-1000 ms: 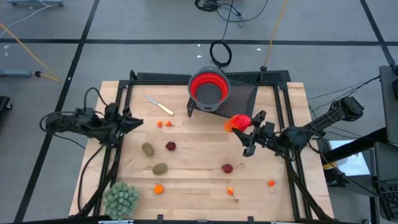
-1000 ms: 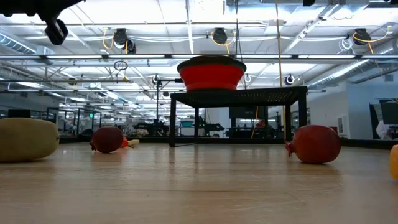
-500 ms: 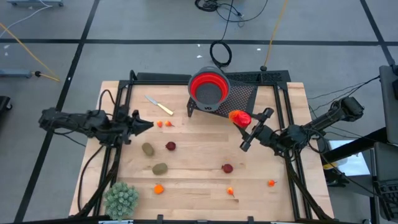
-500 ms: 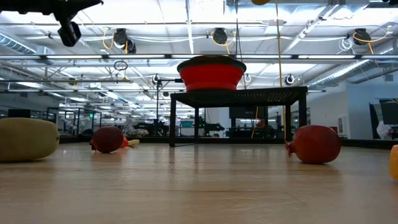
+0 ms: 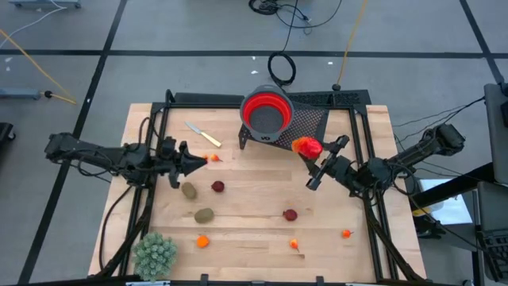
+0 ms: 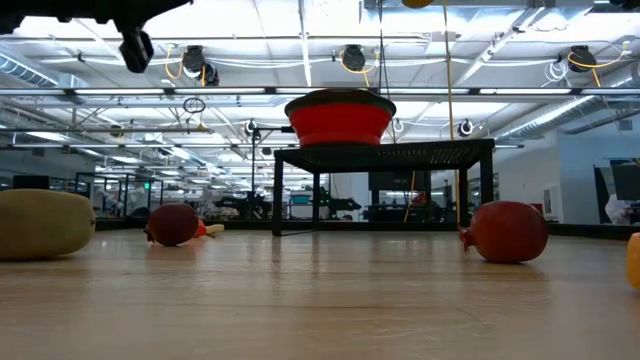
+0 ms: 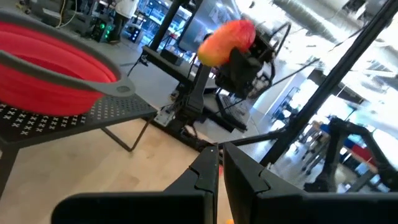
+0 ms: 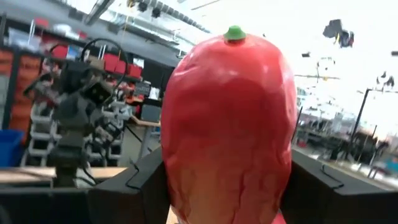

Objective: Pick & Place Fruit
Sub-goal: Put the mango into the strainer bowl on the shelf

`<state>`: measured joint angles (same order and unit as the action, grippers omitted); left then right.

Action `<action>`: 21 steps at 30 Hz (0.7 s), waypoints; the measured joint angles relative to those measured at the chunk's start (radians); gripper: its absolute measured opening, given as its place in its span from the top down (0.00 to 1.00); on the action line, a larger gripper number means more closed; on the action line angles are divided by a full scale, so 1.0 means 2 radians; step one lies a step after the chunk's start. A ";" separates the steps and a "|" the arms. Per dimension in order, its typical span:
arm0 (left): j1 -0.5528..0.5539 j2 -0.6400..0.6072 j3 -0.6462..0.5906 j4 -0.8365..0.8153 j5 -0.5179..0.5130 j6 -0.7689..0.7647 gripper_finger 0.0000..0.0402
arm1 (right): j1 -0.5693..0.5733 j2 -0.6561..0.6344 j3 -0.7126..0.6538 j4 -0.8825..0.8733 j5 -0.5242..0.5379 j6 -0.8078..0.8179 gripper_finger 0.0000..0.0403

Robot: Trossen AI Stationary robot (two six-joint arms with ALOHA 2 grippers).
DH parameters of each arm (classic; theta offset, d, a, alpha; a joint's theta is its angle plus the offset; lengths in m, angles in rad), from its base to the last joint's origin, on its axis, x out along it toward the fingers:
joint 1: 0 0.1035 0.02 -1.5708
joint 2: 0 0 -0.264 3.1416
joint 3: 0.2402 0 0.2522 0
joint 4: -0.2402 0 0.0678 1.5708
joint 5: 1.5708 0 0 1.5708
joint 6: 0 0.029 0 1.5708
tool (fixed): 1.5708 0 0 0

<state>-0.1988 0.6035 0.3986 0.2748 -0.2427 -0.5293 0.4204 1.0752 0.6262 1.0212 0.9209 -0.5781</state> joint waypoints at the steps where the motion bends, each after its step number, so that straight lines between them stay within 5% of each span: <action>1: 0.000 0.010 0.002 0.008 0.000 0.005 0.95 | -0.002 0.000 0.000 0.000 0.000 0.014 0.46; 13: 0.000 0.130 0.101 0.015 0.005 0.090 0.95 | -0.024 0.000 0.000 -0.023 -0.001 0.248 0.46; 21: 0.000 0.213 0.198 -0.052 0.030 0.111 0.95 | -0.031 0.000 0.000 -0.106 -0.007 0.454 0.46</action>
<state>-0.1988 1.0293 0.7943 0.1714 -0.1823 -0.3083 0.3592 1.0752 0.6262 0.8089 0.9077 0.3305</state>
